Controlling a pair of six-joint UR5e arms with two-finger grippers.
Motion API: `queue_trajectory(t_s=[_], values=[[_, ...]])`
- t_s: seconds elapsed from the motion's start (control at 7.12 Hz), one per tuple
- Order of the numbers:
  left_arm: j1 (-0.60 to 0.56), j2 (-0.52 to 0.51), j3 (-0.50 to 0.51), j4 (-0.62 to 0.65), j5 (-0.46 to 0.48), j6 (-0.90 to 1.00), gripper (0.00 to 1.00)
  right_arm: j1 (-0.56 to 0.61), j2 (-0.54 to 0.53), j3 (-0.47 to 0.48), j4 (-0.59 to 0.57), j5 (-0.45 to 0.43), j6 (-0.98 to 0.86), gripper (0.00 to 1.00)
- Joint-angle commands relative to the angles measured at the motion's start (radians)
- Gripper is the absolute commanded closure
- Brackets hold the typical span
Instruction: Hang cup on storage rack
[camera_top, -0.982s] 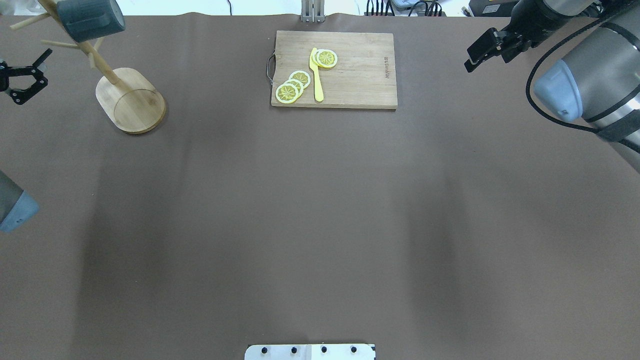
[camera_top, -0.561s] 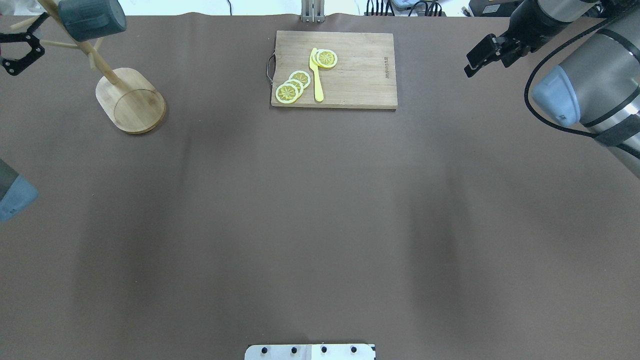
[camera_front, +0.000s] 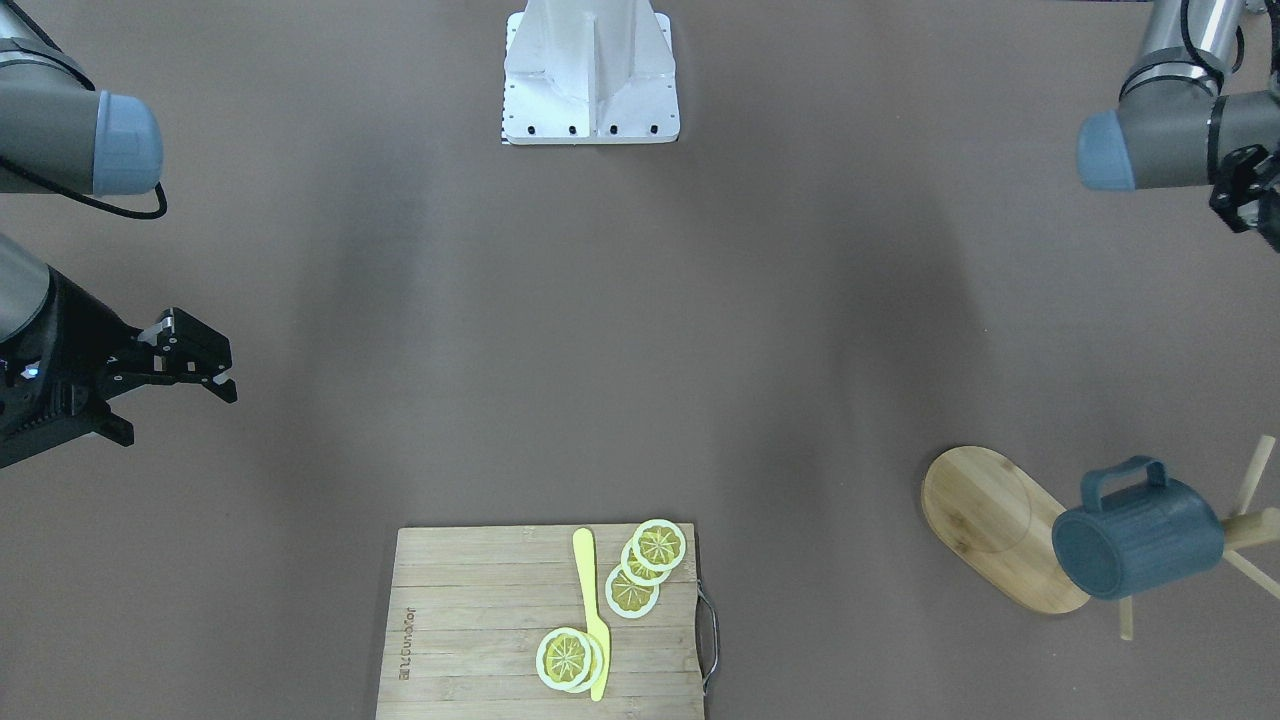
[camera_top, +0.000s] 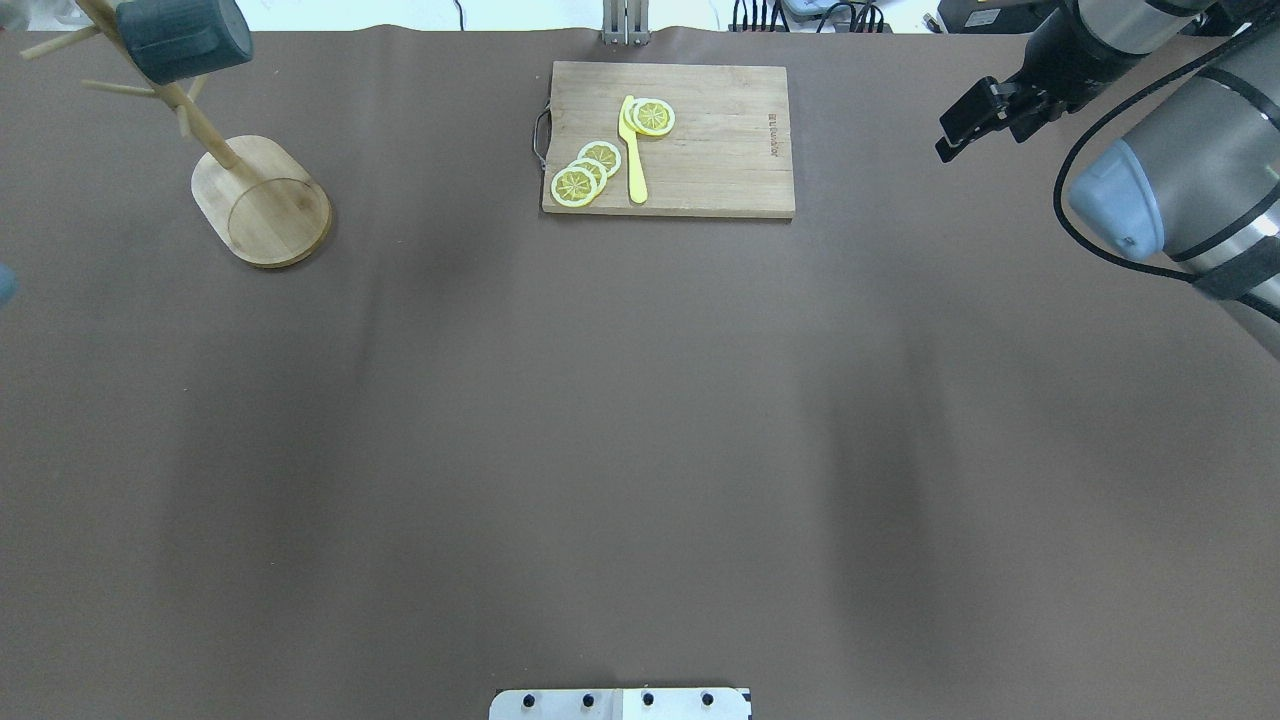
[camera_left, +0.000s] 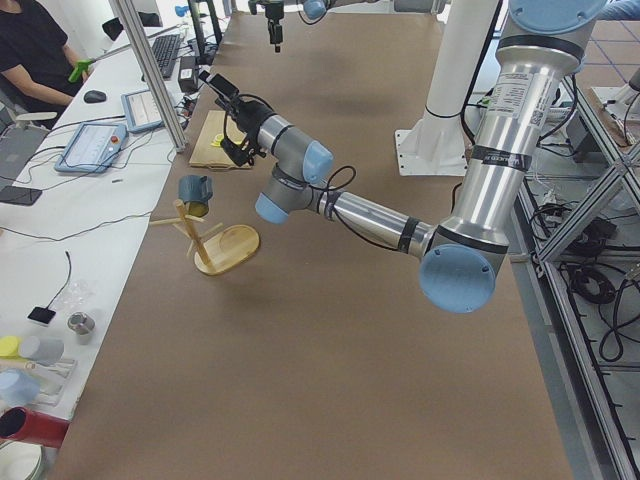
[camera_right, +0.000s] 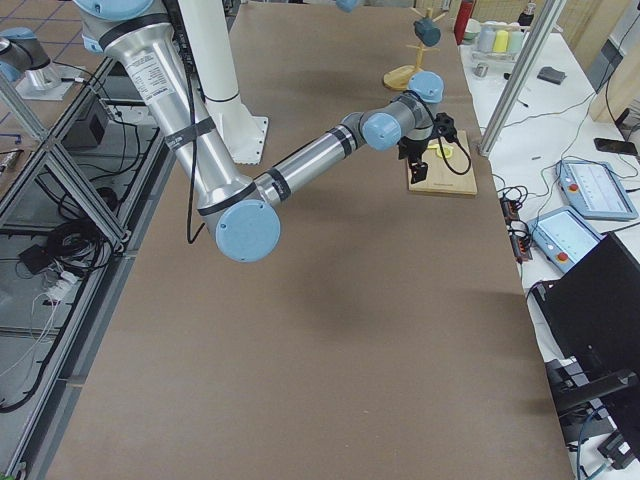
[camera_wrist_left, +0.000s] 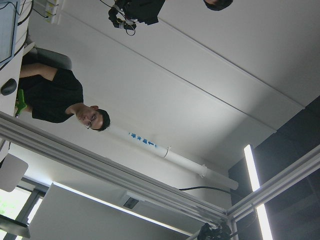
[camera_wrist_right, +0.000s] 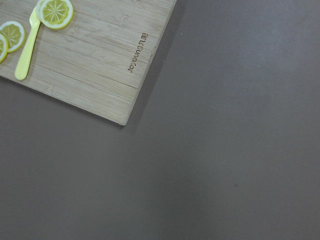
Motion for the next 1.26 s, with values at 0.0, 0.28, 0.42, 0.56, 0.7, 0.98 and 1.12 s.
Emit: queue_trajectory(t_s=[0.0, 0.28, 0.42, 0.56, 0.7, 0.98, 1.12], values=[[-0.161, -0.044, -0.025, 0.172, -0.137, 0.346, 0.02, 0.001, -0.014, 0.002, 0.0, -0.011, 0.001, 0.0], [-0.383, -0.058, -0.036, 0.352, -0.332, 0.687, 0.02, 0.019, -0.042, 0.002, 0.0, -0.016, 0.001, 0.0], [-0.465, -0.052, -0.038, 0.429, -0.378, 0.851, 0.02, 0.047, -0.072, 0.002, 0.0, -0.014, 0.0, 0.0], [-0.502, -0.041, -0.035, 0.508, -0.376, 1.029, 0.02, 0.085, -0.126, -0.007, 0.0, -0.016, -0.003, 0.0], [-0.536, -0.023, -0.03, 0.609, -0.377, 1.192, 0.02, 0.141, -0.18, -0.018, 0.0, -0.029, -0.013, 0.0], [-0.567, 0.057, 0.005, 0.676, -0.377, 1.448, 0.02, 0.237, -0.281, -0.024, 0.0, -0.087, -0.04, 0.0], [-0.584, 0.107, 0.029, 0.731, -0.379, 1.615, 0.02, 0.252, -0.325, -0.029, 0.0, -0.193, -0.055, 0.0]])
